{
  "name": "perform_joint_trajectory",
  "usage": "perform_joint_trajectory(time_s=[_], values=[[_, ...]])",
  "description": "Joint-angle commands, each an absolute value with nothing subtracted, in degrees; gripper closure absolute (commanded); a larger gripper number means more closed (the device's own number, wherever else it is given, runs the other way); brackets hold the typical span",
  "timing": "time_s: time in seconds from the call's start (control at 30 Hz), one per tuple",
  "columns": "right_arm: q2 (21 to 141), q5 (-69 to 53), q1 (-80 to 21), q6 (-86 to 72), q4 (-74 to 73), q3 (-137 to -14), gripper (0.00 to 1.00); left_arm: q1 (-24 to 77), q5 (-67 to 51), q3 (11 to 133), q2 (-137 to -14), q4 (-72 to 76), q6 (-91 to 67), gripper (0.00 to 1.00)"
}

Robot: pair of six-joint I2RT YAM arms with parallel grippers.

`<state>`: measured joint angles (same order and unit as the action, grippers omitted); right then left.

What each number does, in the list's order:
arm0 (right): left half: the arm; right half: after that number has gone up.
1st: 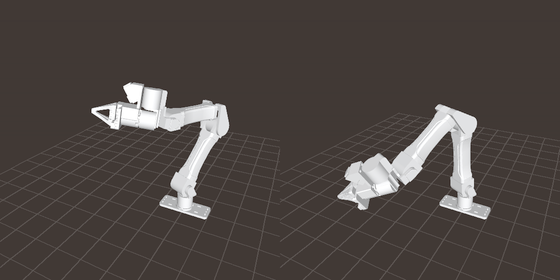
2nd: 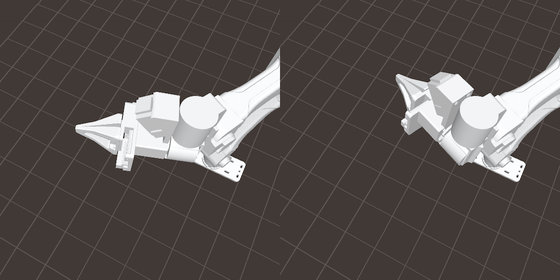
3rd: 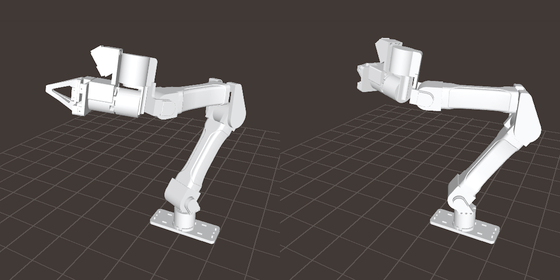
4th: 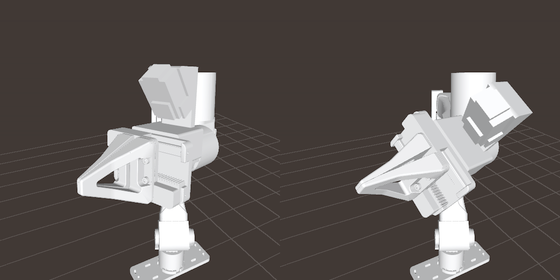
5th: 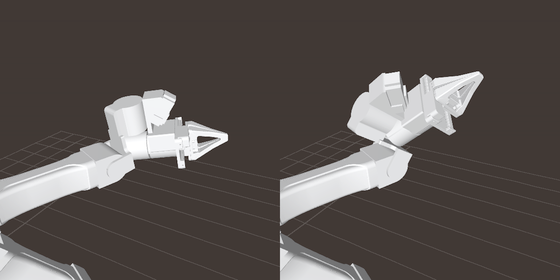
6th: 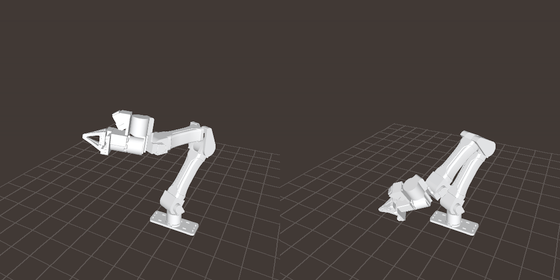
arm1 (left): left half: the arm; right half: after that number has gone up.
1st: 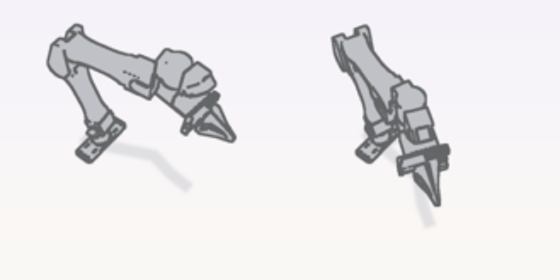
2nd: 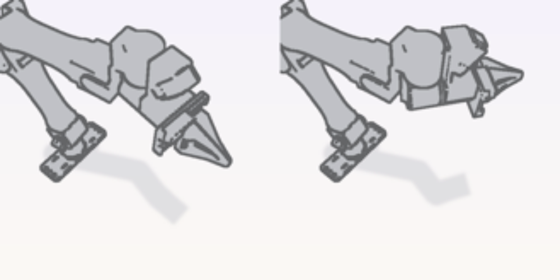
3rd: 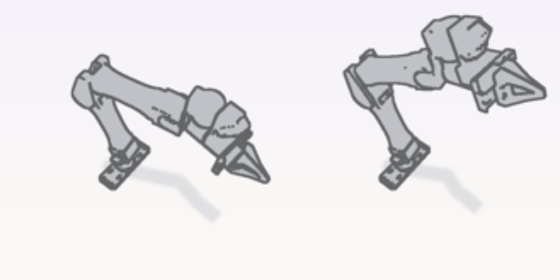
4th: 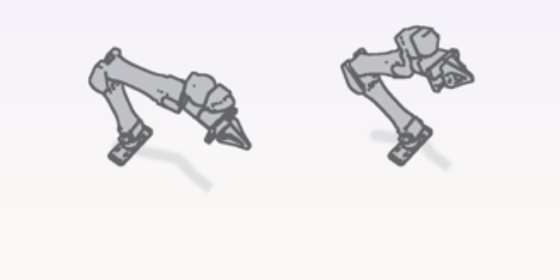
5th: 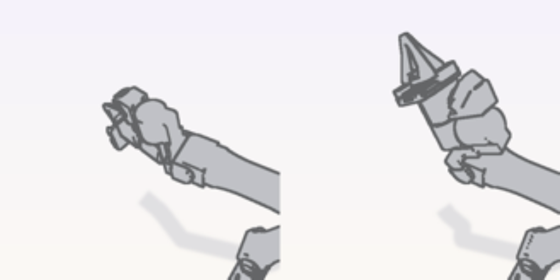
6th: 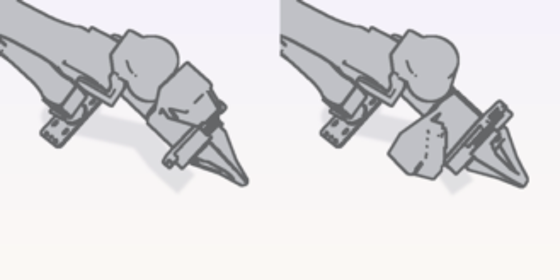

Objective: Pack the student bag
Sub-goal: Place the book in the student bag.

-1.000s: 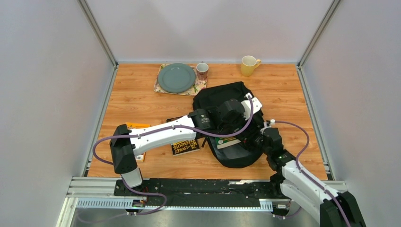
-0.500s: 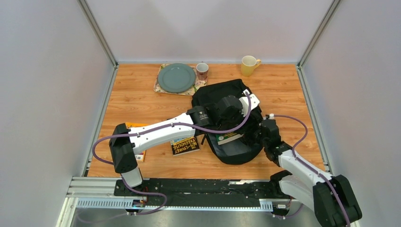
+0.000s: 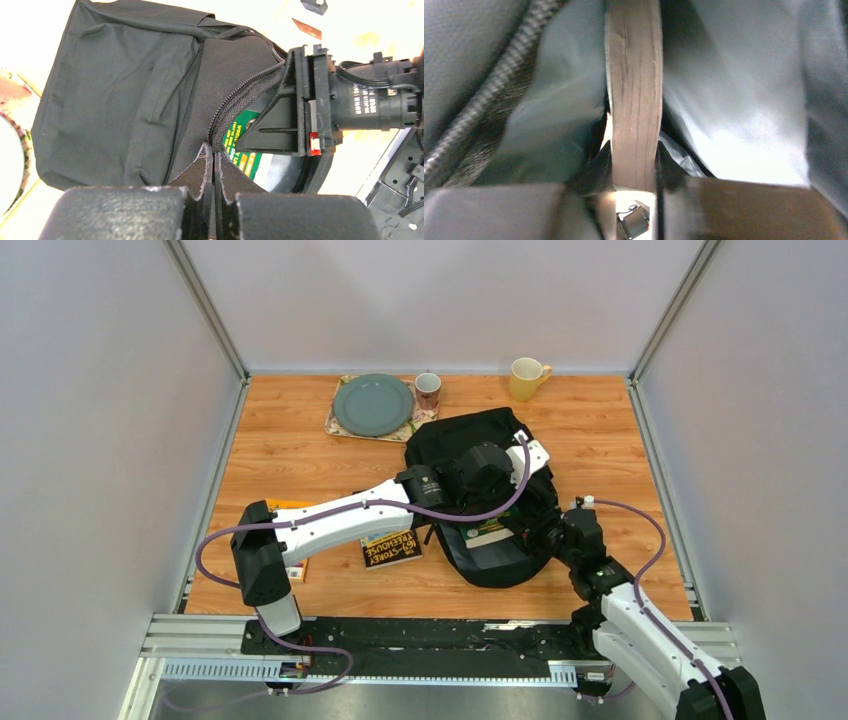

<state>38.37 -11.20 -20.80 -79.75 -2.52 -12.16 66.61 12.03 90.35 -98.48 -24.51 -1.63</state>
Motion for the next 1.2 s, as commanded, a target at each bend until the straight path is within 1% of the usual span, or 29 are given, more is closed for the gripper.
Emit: perform_joint_trajectory(time_s=[0.0,0.07,0.17,0.27,0.3,0.37,0.5,0.57,0.67,0.7,0.8,0.87,0.9,0.97,1.0,1.07,1.17], values=[[42.2,-10.9,-20.7,-81.0,1.2,-12.9,1.00,66.4,10.7,90.9,-97.8,-21.6,-3.1,1.00],[42.5,-10.4,-20.7,-80.8,2.3,-13.2,1.00,66.5,10.7,90.9,-97.6,-21.7,-3.3,1.00],[42.0,-7.7,-20.7,-82.9,8.4,-11.9,1.00,66.4,9.8,91.1,-97.4,-21.6,-3.7,1.00],[42.9,-3.3,-20.7,-85.6,15.0,-10.5,1.00,66.5,8.8,92.6,-98.0,-22.6,-4.3,1.00],[43.3,-0.3,-20.7,-85.5,20.3,-10.0,1.00,66.4,8.7,93.3,-98.2,-23.0,-4.4,1.00],[46.4,2.7,-20.6,-86.1,23.0,-10.3,1.00,66.5,8.3,94.5,-98.7,-24.1,-4.4,1.00],[55.1,2.4,-20.7,-86.2,30.6,-12.4,1.00,66.5,7.0,94.7,-98.5,-23.6,-4.7,1.00],[60.4,2.5,-20.7,-86.0,31.8,-13.6,1.00,66.5,6.9,94.9,-98.4,-23.5,-4.5,1.00],[64.5,0.9,-20.7,-82.3,30.2,-16.9,1.00,66.4,7.5,95.5,-98.7,-24.1,-3.8,1.00],[66.7,-0.9,-20.9,-82.1,24.8,-18.4,0.99,66.5,7.4,95.5,-98.7,-24.1,-3.6,1.00],[70.7,-1.8,-21.0,-78.9,22.3,-20.0,0.97,66.5,6.9,95.3,-98.7,-23.7,-3.2,1.00],[72.1,-0.7,-21.0,-76.4,18.0,-21.4,0.89,66.4,6.8,95.3,-98.7,-23.9,-3.2,1.00],[73.3,-0.1,-21.0,-75.0,15.2,-22.4,0.82,66.4,6.9,95.3,-98.7,-23.8,-3.2,1.00],[74.6,-0.1,-20.7,-72.3,12.4,-23.5,0.77,66.4,6.9,95.2,-98.4,-24.1,-3.2,1.00],[75.4,-0.1,-20.7,-71.4,10.7,-24.2,0.71,66.3,7.0,95.0,-98.4,-24.1,-3.1,1.00],[75.8,-0.1,-20.7,-69.9,8.9,-24.3,0.68,66.2,7.6,94.7,-98.1,-24.3,-3.1,1.00],[74.5,2.2,-20.7,-67.9,5.4,-24.3,0.60,65.7,8.1,93.6,-97.3,-24.0,-3.3,1.00]])
